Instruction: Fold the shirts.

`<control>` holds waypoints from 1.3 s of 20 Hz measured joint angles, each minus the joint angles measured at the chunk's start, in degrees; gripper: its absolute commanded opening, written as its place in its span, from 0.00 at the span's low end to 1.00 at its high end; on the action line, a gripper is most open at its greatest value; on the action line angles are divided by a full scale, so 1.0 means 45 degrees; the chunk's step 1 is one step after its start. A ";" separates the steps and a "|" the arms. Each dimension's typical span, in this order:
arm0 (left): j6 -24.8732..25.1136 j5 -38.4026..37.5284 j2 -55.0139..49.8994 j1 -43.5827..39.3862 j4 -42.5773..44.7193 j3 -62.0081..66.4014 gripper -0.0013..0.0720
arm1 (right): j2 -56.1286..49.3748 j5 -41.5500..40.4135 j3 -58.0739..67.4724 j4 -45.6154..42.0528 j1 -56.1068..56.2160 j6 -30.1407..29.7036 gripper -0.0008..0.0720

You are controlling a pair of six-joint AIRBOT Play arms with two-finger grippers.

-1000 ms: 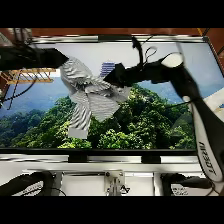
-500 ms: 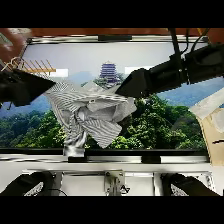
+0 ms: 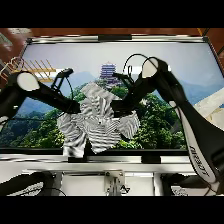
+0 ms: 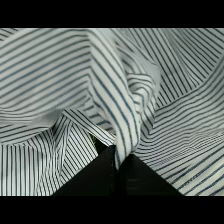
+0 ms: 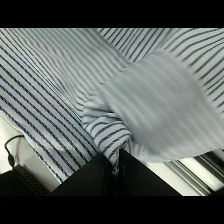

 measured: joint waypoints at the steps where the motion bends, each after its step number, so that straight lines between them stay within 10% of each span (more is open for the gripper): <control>1: 0.0092 0.0272 -0.0617 0.0029 0.0000 -0.0053 0.10 | -0.0461 -0.0083 -0.0029 0.0000 -0.0102 -0.0010 0.14; 4: 0.0248 0.1311 -0.2186 0.0141 -0.0039 0.0049 0.18 | -0.1433 -0.1054 -0.0068 -0.0049 -0.0699 0.0257 0.17; 6: 0.0355 0.2064 -0.2924 0.0253 0.0452 0.0291 0.64 | -0.1729 -0.1724 -0.0087 -0.0578 -0.1180 0.0520 0.77; 7: 0.0345 0.2589 -0.3152 0.0257 0.0665 0.0432 0.76 | -0.1817 -0.2521 -0.0083 -0.0544 -0.1404 0.0597 0.79; 16: 0.0432 0.1467 -0.2749 0.1457 0.0495 0.2268 0.76 | -0.0505 -0.2671 -0.0102 -0.1093 -0.2341 0.0228 0.79; 26: 0.0136 0.3279 0.1248 0.2181 0.0622 -0.3337 1.00 | 0.2035 -0.3604 -0.4284 -0.1132 -0.1690 -0.0194 0.83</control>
